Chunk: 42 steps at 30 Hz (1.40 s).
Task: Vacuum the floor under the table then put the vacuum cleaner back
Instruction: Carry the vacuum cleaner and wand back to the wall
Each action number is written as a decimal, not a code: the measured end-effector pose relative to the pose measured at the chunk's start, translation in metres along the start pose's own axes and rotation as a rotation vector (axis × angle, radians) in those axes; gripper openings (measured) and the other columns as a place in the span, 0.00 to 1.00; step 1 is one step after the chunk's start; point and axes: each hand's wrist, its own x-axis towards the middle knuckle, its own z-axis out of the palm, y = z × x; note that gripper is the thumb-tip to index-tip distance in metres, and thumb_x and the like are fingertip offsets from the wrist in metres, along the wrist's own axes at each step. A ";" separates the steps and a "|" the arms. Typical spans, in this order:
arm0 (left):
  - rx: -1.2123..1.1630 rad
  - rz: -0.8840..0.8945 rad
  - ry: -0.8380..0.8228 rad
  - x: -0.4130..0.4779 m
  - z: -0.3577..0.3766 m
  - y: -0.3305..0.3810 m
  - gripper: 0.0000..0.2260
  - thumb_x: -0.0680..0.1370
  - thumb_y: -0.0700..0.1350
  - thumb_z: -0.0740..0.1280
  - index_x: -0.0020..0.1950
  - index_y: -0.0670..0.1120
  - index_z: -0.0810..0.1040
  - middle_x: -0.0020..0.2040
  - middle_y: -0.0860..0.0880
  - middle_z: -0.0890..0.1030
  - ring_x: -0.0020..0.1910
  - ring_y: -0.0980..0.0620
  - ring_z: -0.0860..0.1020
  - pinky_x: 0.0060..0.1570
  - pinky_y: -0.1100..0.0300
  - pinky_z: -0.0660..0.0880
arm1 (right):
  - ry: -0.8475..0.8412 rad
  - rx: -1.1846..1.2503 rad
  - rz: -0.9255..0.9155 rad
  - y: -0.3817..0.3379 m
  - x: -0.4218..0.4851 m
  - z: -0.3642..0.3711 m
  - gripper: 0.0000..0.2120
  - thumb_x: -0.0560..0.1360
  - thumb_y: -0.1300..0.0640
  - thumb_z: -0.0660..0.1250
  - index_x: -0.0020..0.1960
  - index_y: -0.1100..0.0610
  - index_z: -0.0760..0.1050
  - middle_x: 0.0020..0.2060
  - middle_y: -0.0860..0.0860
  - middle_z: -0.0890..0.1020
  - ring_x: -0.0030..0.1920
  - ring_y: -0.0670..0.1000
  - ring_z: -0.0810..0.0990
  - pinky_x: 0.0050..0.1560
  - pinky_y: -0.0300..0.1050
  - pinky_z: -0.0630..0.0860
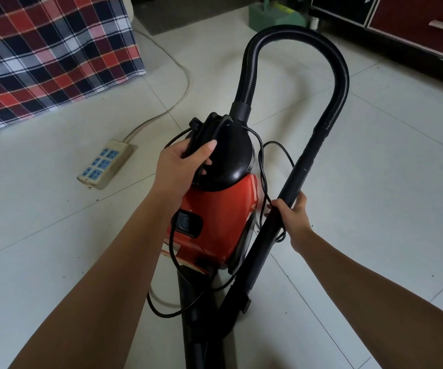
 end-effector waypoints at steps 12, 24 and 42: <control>-0.116 -0.118 0.026 -0.003 0.005 0.005 0.03 0.76 0.45 0.69 0.47 0.47 0.82 0.35 0.52 0.80 0.28 0.58 0.74 0.33 0.68 0.74 | -0.008 0.099 0.003 -0.015 -0.025 -0.015 0.26 0.75 0.64 0.65 0.64 0.46 0.57 0.40 0.59 0.80 0.36 0.53 0.81 0.30 0.36 0.77; -0.323 -0.285 0.063 -0.010 -0.002 0.017 0.06 0.76 0.42 0.69 0.52 0.45 0.81 0.36 0.51 0.77 0.31 0.57 0.73 0.34 0.68 0.75 | -0.022 0.065 -0.010 -0.051 -0.040 -0.016 0.31 0.75 0.64 0.66 0.70 0.44 0.56 0.39 0.55 0.81 0.37 0.51 0.82 0.36 0.43 0.75; -0.473 -0.415 0.101 -0.038 -0.084 0.266 0.02 0.75 0.41 0.70 0.45 0.47 0.80 0.32 0.53 0.77 0.31 0.55 0.73 0.42 0.58 0.73 | -0.005 0.007 0.014 -0.293 -0.195 0.006 0.31 0.72 0.65 0.68 0.67 0.43 0.59 0.43 0.52 0.79 0.40 0.51 0.82 0.47 0.48 0.73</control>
